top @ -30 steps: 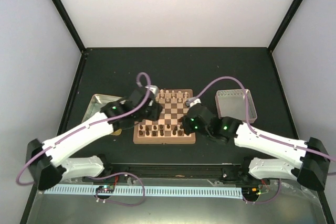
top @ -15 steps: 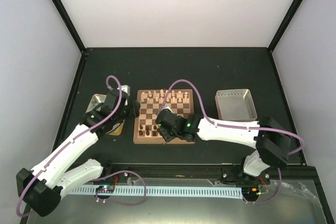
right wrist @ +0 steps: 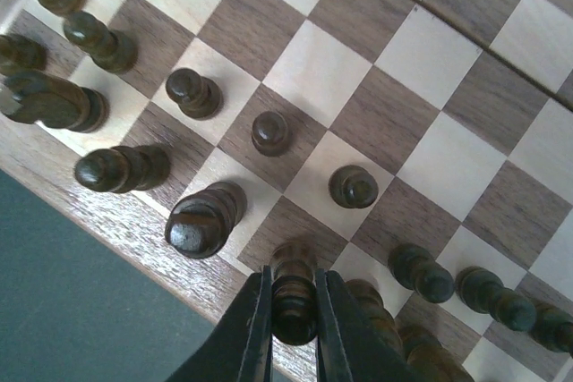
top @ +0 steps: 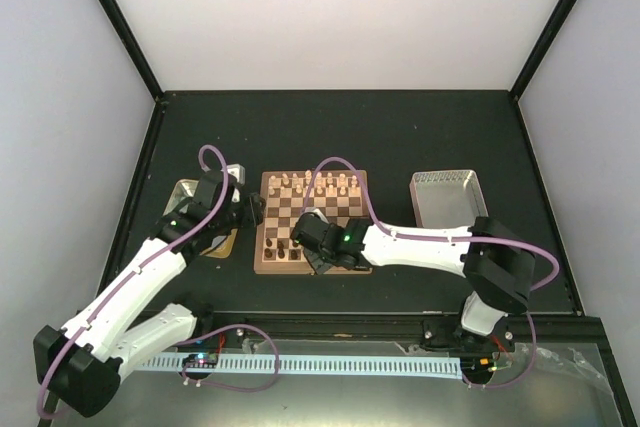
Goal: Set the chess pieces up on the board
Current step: Place the chess piece on the chessboard.
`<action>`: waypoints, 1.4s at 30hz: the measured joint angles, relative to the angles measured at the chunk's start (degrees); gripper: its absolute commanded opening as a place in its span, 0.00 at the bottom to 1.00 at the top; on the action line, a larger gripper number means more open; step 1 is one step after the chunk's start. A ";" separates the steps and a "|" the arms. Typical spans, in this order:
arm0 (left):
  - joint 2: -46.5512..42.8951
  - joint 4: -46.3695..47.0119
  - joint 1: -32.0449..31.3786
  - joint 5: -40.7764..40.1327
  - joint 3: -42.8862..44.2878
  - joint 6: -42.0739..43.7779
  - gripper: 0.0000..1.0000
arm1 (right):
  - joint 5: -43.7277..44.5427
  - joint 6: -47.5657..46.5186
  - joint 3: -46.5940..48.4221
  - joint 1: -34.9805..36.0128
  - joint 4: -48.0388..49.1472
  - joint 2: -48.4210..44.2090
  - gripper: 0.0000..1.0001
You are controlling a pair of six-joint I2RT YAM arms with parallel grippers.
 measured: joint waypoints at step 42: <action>-10.95 -0.02 1.51 2.80 -0.31 3.17 0.99 | 4.26 8.11 -6.97 -6.64 1.03 -24.72 0.41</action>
